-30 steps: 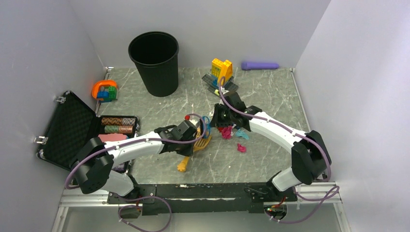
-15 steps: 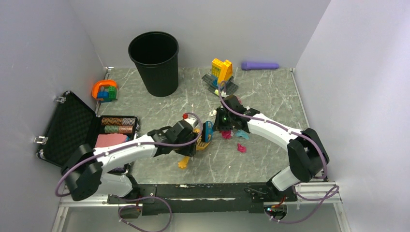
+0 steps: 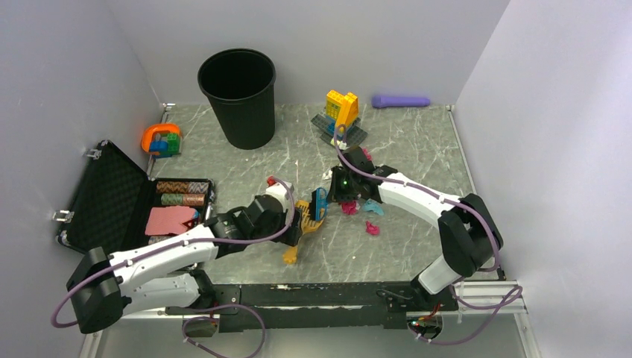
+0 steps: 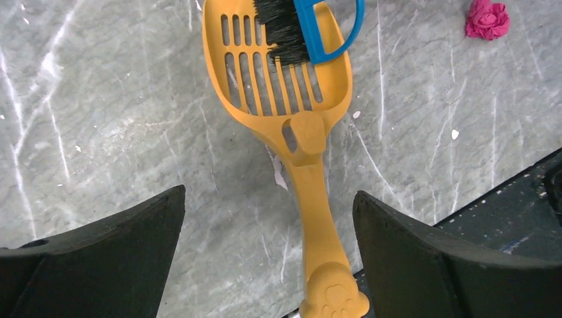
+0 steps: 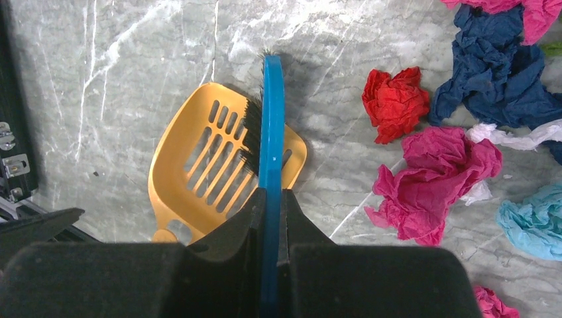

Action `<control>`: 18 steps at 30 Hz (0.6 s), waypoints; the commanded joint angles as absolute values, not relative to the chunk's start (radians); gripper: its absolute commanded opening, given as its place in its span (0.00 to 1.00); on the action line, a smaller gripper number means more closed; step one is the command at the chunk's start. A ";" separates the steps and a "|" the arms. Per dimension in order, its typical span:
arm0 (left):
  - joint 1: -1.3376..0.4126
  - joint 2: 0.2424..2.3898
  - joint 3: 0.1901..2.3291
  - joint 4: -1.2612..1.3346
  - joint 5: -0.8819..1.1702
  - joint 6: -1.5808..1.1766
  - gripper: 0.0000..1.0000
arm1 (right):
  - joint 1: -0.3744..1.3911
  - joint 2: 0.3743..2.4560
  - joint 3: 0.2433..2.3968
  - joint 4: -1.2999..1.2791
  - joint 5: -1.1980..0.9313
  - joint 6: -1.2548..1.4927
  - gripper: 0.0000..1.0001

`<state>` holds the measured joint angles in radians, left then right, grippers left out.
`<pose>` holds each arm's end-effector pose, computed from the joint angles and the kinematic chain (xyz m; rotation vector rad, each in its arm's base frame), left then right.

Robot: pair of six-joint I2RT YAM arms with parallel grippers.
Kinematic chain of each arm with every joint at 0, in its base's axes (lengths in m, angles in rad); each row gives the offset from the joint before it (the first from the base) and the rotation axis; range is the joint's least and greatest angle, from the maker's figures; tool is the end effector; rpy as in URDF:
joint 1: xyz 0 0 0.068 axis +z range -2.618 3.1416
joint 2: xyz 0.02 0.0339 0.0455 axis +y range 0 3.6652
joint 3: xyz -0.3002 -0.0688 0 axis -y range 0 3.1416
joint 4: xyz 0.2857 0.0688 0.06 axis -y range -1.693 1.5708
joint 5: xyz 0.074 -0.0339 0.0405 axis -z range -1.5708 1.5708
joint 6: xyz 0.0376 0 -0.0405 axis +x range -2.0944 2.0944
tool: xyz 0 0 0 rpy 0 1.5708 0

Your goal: Sweep away the paper scraps from the table

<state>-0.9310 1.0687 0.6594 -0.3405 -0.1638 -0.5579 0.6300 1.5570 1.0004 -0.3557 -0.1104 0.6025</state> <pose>0.1499 -0.1911 0.2423 0.3571 2.3493 -0.5569 0.2871 0.2144 0.2256 -0.0847 2.5941 0.6295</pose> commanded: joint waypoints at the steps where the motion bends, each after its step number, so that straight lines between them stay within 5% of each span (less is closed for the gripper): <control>1: -1.059 1.025 0.672 -0.354 -0.425 -0.539 0.99 | 0.638 1.599 1.023 -0.431 -0.079 0.580 0.00; 8: -1.209 1.120 0.745 -0.415 -0.607 -0.555 0.99 | 0.637 1.617 1.048 -0.439 -0.087 0.579 0.00; 18: -1.214 1.318 0.820 -0.422 -0.552 -0.604 0.73 | 0.639 1.626 1.058 -0.437 -0.100 0.580 0.00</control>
